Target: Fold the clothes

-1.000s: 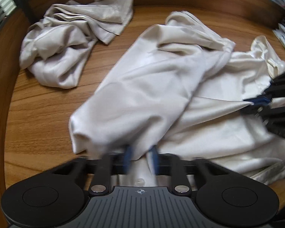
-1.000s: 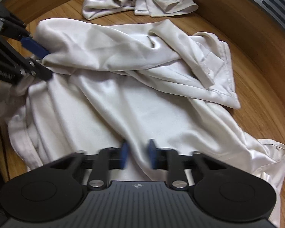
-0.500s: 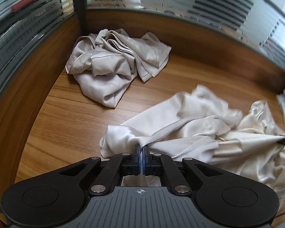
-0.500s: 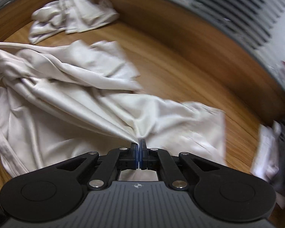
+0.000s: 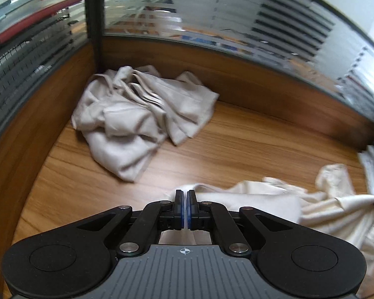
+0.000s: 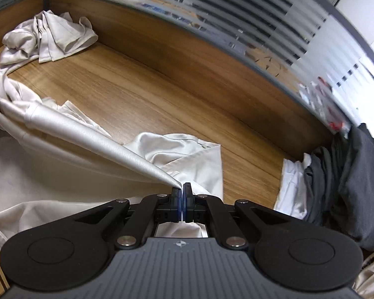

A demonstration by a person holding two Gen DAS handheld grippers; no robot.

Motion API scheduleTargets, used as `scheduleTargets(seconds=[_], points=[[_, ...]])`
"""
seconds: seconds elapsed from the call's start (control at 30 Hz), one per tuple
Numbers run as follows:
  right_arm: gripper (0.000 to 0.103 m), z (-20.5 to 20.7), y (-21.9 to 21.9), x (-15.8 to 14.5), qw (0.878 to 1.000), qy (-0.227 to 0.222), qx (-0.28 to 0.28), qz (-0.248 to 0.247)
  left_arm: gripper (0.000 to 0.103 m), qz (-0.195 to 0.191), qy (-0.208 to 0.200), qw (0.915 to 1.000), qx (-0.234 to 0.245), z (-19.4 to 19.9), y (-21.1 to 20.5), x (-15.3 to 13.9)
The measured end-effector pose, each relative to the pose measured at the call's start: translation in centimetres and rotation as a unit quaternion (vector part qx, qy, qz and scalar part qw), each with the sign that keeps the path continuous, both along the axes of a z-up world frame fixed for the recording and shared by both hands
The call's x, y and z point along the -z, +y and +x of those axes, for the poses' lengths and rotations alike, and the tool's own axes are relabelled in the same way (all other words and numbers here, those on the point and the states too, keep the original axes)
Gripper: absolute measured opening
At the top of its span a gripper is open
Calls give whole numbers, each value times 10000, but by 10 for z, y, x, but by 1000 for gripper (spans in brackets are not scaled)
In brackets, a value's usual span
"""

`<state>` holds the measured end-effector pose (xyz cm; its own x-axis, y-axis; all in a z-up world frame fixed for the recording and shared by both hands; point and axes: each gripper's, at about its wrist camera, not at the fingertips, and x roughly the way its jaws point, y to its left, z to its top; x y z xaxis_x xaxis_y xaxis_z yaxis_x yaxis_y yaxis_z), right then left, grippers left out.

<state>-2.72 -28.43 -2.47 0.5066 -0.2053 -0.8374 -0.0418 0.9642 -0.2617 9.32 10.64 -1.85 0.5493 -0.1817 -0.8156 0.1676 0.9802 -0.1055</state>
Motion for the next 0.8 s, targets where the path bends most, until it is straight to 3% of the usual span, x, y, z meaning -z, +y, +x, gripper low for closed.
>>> scheduleTargets(seconds=[0.13, 0.3, 0.4, 0.47, 0.63, 0.8], points=[[5, 18, 5, 18, 9995, 248, -56, 201, 6, 223, 126, 9997, 19, 19, 10, 15], [27, 28, 24, 22, 9982, 321, -336, 388, 16, 201, 309, 9984, 435, 15, 6, 22], [30, 33, 40, 20, 9961, 346, -591, 560, 29, 115, 431, 9960, 780, 6, -8, 29], [34, 37, 51, 19, 9932, 367, -775, 792, 48, 58, 512, 9936, 1009, 0, -17, 34], [36, 49, 87, 23, 9826, 507, -1375, 1142, 58, -60, 698, 9856, 1540, -12, -40, 46], [36, 57, 115, 31, 9702, 600, -1818, 1486, 63, 88, 732, 9830, 1683, -8, -57, 56]])
